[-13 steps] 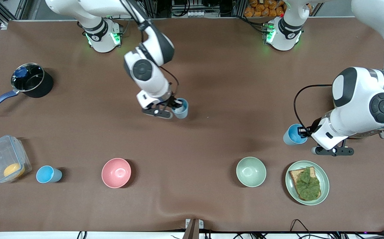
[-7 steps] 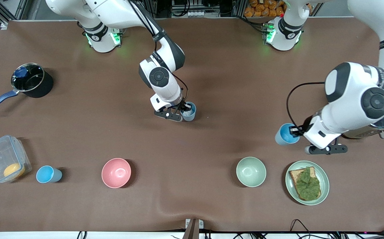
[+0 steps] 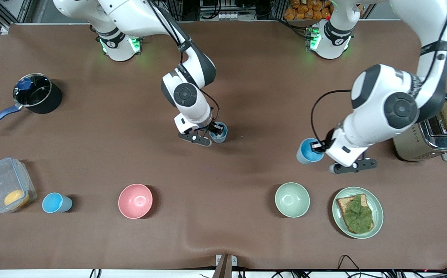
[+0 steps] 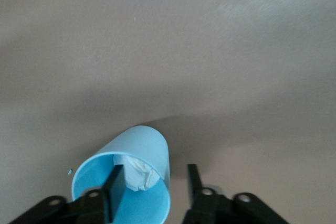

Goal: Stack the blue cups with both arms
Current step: 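Carry the right cup toward the table center while the left gripper follows, then set the right cup down and open the right gripper, then lower the left cup into the placed cup while the right gripper withdraws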

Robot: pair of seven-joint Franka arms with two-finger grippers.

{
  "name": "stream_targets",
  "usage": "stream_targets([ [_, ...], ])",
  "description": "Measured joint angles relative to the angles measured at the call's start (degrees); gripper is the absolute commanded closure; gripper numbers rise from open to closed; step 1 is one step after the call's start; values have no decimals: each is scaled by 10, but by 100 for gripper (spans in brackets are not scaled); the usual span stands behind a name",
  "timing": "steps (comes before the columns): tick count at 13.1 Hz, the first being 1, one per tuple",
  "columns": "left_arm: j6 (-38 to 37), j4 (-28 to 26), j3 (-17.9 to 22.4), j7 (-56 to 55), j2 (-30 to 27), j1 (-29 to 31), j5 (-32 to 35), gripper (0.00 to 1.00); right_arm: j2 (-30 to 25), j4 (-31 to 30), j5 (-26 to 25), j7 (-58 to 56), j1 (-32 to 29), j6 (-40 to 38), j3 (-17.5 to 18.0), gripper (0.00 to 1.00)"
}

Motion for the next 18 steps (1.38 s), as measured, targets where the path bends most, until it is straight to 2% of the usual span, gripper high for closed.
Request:
stream_targets([
  [4,15,0,-2,-87,7,-45,-5,100,-23,72,0,-51,-57,-135,-4,12],
  [7,40,0,-4,-176,14,-96,-5,100,-55,80,0,-129,-109,-180,-5,3],
  [10,77,-1,-3,-255,26,-143,-5,100,-95,82,-3,-199,-160,-244,-6,0],
  [14,108,-2,-2,-320,53,-190,7,100,-188,88,-35,-304,-241,-373,-8,0],
  [18,126,-2,-1,-364,74,-228,36,100,-286,74,-42,-398,-316,-422,-8,0],
])
